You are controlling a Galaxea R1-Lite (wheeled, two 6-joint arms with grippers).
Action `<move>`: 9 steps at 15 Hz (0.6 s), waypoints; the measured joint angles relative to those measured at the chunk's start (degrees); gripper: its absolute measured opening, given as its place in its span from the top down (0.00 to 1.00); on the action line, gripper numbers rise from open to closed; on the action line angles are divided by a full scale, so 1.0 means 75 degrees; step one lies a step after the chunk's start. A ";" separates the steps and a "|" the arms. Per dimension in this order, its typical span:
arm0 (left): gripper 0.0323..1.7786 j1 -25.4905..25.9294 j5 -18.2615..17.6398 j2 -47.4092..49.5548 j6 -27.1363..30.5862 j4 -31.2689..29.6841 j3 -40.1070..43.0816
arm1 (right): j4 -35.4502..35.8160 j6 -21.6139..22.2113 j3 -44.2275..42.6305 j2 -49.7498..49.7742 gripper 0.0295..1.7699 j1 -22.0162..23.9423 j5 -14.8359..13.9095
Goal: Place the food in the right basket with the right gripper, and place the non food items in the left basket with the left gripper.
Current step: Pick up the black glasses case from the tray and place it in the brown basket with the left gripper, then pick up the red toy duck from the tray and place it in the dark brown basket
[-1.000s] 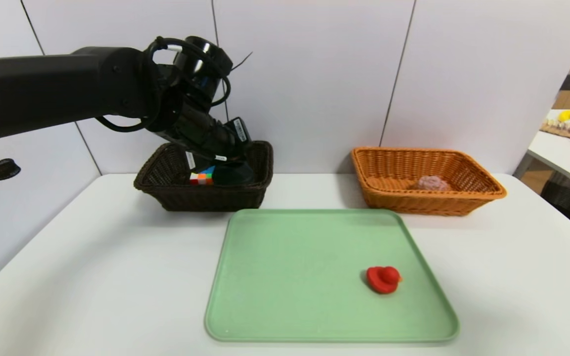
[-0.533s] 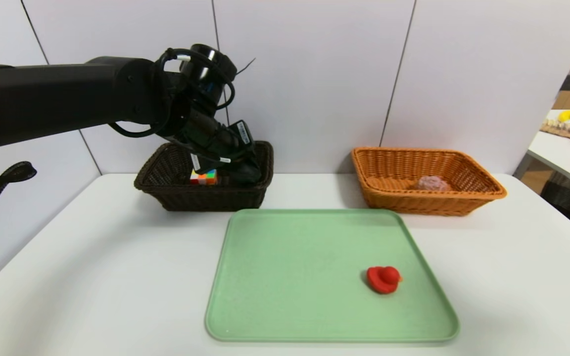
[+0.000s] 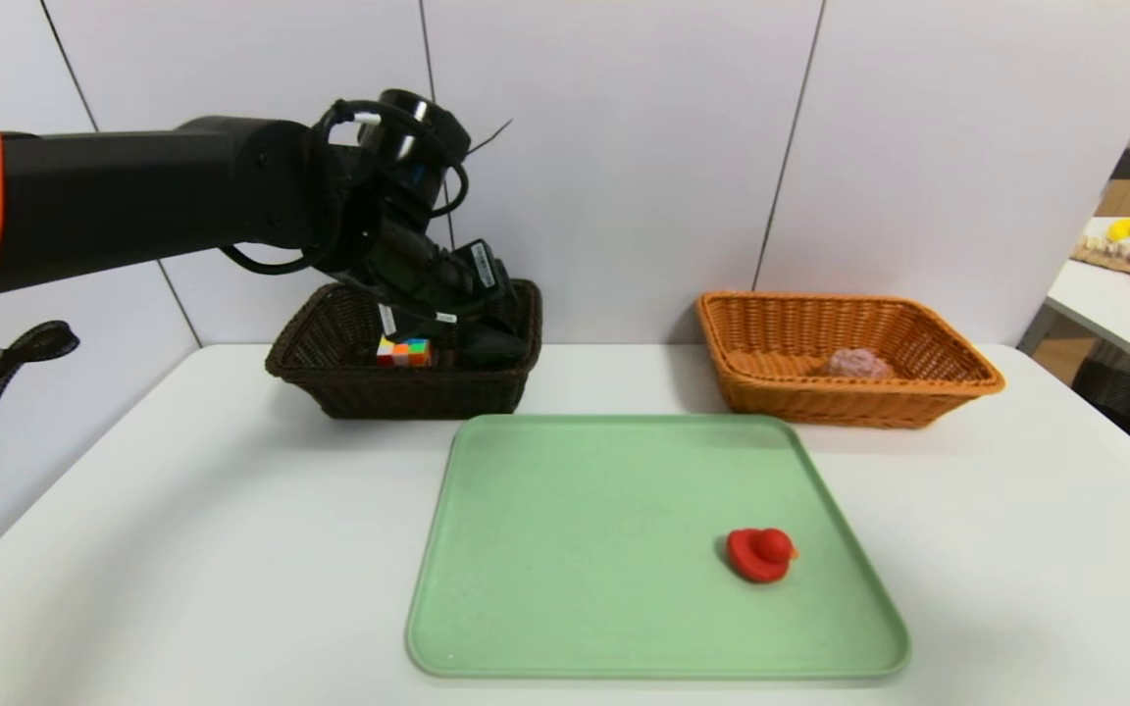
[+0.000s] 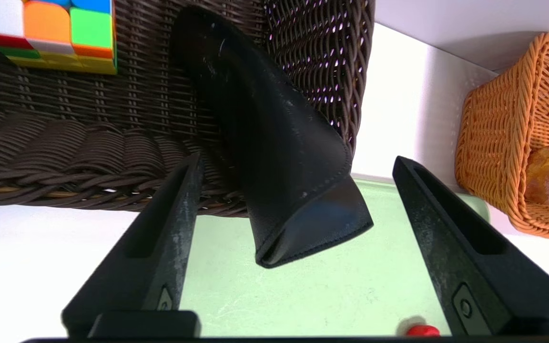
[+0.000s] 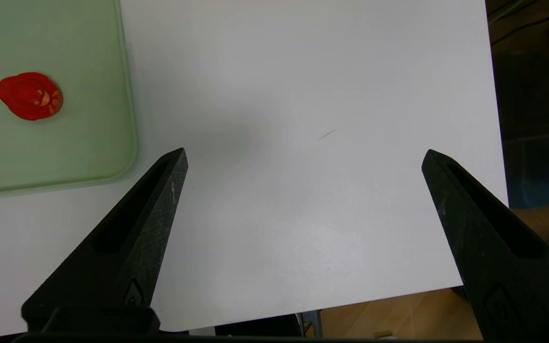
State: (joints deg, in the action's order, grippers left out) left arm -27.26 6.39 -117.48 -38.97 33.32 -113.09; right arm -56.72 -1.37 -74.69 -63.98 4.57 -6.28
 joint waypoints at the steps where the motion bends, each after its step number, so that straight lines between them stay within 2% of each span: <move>1: 0.18 -0.0007 0.0320 0.0148 0.0397 -0.0011 0.0000 | 0.0003 0.0003 0.0010 -0.0003 0.04 0.0000 0.0007; 3: 0.15 -0.0029 0.1323 0.0523 0.1562 -0.0315 0.0008 | 0.0011 0.0007 0.0029 -0.0003 0.04 0.0000 0.0007; 4: 0.13 -0.0091 0.1625 0.0718 0.1955 -0.0510 0.0008 | 0.0011 0.0010 0.0036 -0.0003 0.04 0.0000 0.0023; 7: 0.10 -0.0965 0.1731 0.1494 0.2258 -0.0122 0.0070 | 0.0015 0.0013 0.0052 -0.0015 0.04 -0.0003 0.0096; 9: 0.09 -0.1603 0.1486 0.1902 0.2401 0.0327 0.0414 | 0.0093 0.0013 0.0055 -0.0021 0.04 0.0000 0.0102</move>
State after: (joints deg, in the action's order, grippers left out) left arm -39.28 17.53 -103.22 -20.97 35.77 -109.98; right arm -56.03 -1.27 -74.28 -64.13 4.57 -5.51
